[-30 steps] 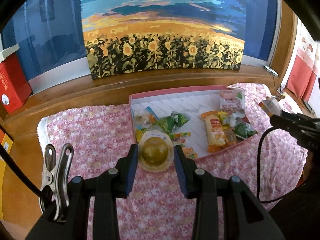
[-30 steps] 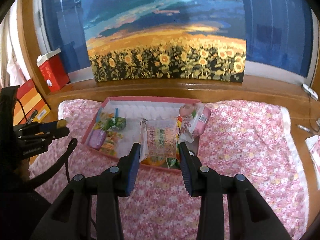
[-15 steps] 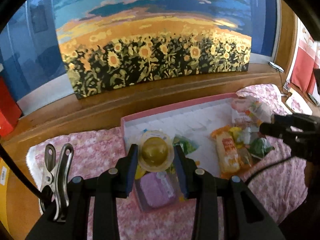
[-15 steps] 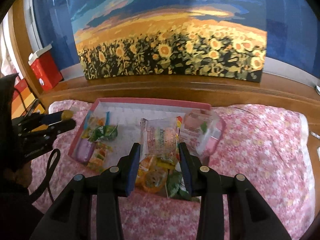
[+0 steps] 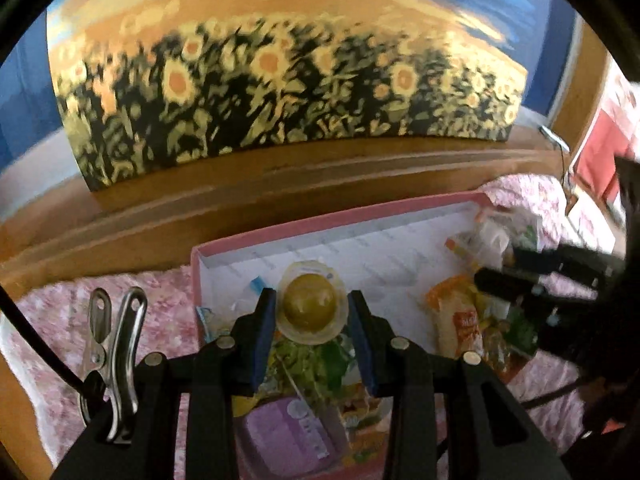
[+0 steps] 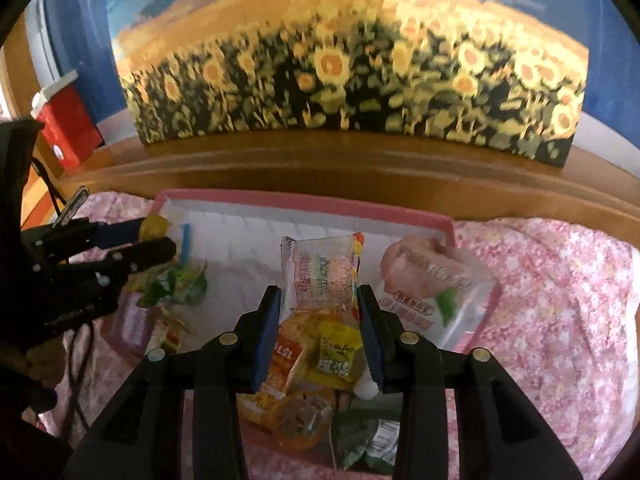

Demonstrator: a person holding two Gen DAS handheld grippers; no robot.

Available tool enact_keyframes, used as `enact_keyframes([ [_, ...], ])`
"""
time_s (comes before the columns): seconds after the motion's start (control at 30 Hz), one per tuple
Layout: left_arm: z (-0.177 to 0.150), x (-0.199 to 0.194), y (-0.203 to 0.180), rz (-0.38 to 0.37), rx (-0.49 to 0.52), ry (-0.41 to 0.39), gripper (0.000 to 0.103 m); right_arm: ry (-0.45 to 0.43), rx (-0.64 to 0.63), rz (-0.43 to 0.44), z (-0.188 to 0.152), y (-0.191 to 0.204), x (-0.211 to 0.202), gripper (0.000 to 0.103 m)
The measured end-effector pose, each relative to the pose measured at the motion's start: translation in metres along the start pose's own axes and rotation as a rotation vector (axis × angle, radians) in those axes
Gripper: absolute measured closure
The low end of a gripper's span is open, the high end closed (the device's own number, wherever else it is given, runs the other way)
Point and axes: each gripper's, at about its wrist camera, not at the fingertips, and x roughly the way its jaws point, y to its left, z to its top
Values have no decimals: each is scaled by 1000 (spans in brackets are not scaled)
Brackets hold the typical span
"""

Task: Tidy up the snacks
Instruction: 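Carry the jelly cup and clear packet into the pink tray and release both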

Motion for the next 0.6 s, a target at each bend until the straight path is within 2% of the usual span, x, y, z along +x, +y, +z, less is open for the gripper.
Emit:
enact_keyframes([
  [0.1,5,7,9,-34,-48,21,65,-1,25,-28,3,-1,5,64],
  [0.33,7,22,13,-13,-62,50,63,24,8,-109,13,2,18,64],
  [0.5,14,24,13,-9,-98,32,34,40,-7,-127,14,8,26,59],
  [0.6,13,20,18,25,-108,28,30,20,-1,-130,12,10,21,59],
])
